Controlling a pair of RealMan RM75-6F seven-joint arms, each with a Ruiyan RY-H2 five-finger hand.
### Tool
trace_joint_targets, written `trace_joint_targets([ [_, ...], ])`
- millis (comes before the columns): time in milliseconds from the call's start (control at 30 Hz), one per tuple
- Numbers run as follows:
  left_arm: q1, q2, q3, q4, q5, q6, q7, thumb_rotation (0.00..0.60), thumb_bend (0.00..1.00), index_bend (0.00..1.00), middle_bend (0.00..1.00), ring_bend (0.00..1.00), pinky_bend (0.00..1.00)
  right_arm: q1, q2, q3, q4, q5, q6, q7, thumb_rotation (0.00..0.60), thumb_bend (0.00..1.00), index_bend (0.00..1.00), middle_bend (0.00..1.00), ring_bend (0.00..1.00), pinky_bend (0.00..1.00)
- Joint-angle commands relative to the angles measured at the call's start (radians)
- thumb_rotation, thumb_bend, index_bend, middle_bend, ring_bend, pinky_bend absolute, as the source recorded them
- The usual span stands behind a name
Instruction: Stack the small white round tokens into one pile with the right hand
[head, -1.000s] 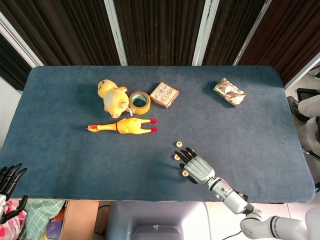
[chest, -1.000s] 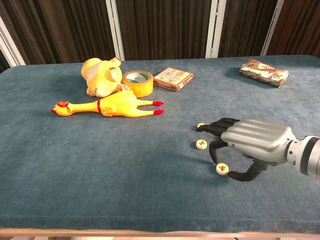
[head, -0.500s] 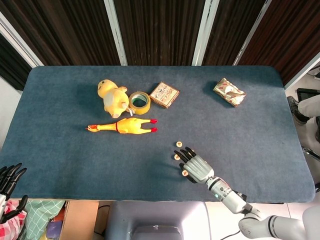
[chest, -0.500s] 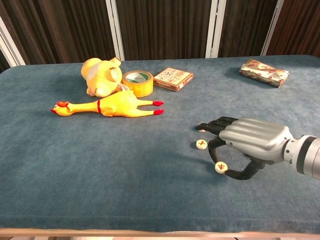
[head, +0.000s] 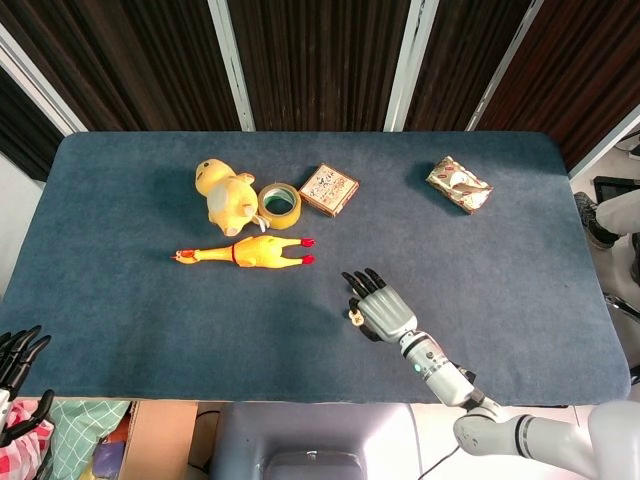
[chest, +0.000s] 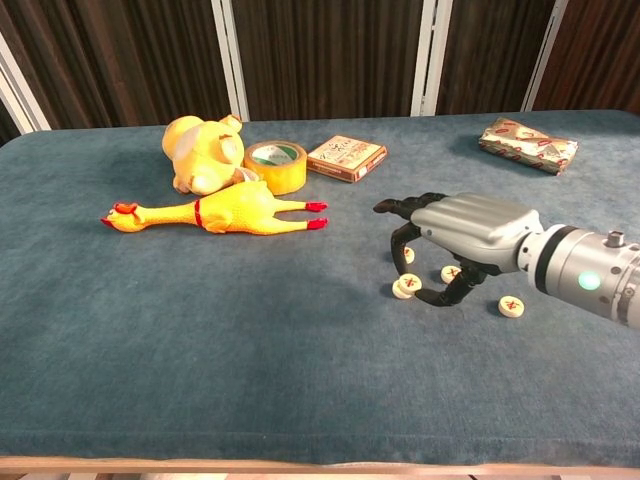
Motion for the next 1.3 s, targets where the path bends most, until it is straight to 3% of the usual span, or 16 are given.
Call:
trace_joint_targets([
  [33, 0.0, 0.0, -0.001, 0.002, -0.004, -0.001, -0.004, 0.6, 0.44, 0.0, 0.0, 0.0, 0.07, 0.015, -0.017, 0.013, 0.02, 0.026, -0.008, -0.013, 0.6, 0.48, 0.63, 0.0, 0.0, 0.0],
  [533, 0.005, -0.006, -0.001, 0.007, 0.007, 0.013, 0.006, 0.6, 0.44, 0.0, 0.0, 0.0, 0.07, 0.05, -0.046, 0.01, 0.078, 0.092, -0.024, -0.031, 0.6, 0.48, 0.62, 0.0, 0.0, 0.0],
  [1300, 0.011, -0.003, -0.004, 0.011, 0.001, 0.021, -0.007, 0.6, 0.44, 0.0, 0.0, 0.0, 0.07, 0.048, -0.003, -0.015, 0.023, 0.108, 0.013, -0.011, 0.6, 0.48, 0.46, 0.0, 0.0, 0.0],
])
